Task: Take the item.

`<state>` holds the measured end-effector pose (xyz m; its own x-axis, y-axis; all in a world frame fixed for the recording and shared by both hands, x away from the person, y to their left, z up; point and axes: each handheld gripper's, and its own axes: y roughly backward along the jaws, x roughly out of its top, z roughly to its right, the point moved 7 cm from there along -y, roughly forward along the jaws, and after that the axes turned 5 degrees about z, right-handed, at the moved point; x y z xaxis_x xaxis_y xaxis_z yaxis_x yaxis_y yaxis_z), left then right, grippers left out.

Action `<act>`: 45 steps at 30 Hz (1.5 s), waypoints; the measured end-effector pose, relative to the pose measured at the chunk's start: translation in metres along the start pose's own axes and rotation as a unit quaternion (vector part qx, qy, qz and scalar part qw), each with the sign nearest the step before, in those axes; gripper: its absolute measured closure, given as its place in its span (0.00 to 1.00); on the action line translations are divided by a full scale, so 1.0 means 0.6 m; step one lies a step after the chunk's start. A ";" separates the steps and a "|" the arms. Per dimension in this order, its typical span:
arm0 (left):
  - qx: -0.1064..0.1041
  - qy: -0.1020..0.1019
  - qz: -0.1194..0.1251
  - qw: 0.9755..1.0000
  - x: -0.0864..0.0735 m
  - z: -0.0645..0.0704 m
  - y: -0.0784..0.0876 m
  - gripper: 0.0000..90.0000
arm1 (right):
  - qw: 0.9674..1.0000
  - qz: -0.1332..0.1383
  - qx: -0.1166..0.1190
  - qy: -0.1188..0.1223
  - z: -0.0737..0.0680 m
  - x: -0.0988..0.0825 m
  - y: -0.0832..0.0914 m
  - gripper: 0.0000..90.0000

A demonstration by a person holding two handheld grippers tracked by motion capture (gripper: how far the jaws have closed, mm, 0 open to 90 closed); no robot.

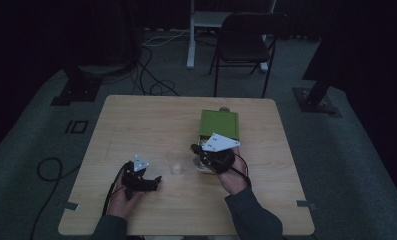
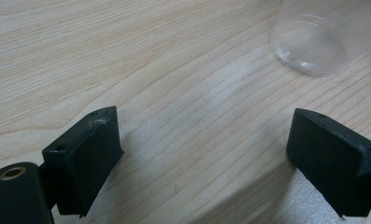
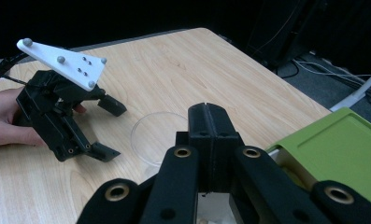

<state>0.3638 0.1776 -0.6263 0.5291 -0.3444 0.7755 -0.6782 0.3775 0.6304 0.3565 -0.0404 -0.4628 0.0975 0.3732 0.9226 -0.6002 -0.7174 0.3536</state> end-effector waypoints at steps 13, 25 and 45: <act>0.000 0.000 0.001 1.000 0.000 0.000 0.000 0.12 | 1.000 0.005 0.013 -0.012 -0.003 0.015 -0.024 1.00; 0.000 0.000 0.000 1.000 0.000 0.000 0.000 0.12 | 0.999 0.008 0.027 -0.014 -0.011 0.034 -0.049 1.00; 0.000 0.001 0.000 1.000 0.000 0.000 0.000 0.12 | 0.999 -0.023 0.042 -0.022 -0.018 0.020 -0.110 1.00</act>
<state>0.3638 0.1776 -0.6262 0.5295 -0.3434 0.7757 -0.6781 0.3780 0.6303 0.3887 0.0180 -0.4767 0.1603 0.3819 0.9102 -0.5262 -0.7471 0.4061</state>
